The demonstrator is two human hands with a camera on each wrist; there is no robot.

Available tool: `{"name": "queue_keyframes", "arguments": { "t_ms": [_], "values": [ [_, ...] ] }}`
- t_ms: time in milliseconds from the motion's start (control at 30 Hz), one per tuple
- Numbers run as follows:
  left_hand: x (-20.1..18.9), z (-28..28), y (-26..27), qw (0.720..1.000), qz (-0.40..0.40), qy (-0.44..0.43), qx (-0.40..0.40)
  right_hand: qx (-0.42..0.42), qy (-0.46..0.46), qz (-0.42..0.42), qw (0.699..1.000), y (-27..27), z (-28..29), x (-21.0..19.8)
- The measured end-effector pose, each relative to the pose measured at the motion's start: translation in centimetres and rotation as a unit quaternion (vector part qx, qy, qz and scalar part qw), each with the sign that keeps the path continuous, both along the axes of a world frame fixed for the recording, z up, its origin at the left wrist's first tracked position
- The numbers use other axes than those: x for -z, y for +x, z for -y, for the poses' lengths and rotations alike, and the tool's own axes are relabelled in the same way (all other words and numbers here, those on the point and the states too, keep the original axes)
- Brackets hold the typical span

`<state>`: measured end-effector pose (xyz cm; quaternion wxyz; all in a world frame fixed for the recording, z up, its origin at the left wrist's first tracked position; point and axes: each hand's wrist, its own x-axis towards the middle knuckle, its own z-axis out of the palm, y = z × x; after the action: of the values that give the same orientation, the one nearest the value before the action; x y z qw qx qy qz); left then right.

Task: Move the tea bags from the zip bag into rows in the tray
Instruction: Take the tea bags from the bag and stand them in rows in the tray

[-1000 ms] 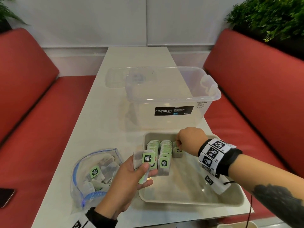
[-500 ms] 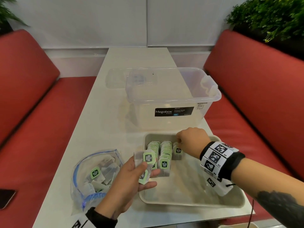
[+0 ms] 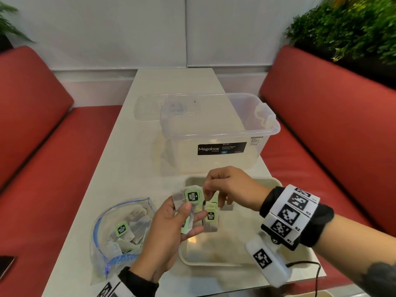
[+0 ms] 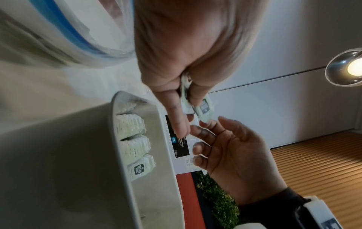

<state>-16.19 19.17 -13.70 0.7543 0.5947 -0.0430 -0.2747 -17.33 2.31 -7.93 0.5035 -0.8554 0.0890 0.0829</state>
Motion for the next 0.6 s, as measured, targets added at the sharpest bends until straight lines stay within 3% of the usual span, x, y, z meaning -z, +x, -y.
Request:
{"name": "queue_keyframes", "arguments": {
  "t_ms": [167, 333, 467, 600],
  "values": [
    [-0.2, 0.0, -0.2, 1.000, 0.005, -0.008, 0.010, -0.032, -0.066, 0.022, 0.997, -0.3, -0.7, 0.0],
    [0.2, -0.3, -0.2, 1.000, 0.003, 0.006, 0.024, -0.012, -0.040, 0.053, 0.998, 0.1, -0.2, -1.2],
    [0.5, -0.5, -0.2, 0.999, 0.008, 0.025, 0.036, -0.041, -0.196, 0.106, 0.974, 0.7, 0.7, -2.5],
    [0.3, -0.5, -0.4, 0.997, 0.028, 0.053, 0.056, -0.064, -0.260, 0.104, 0.958, 0.9, 0.9, -3.1]
  ]
}}
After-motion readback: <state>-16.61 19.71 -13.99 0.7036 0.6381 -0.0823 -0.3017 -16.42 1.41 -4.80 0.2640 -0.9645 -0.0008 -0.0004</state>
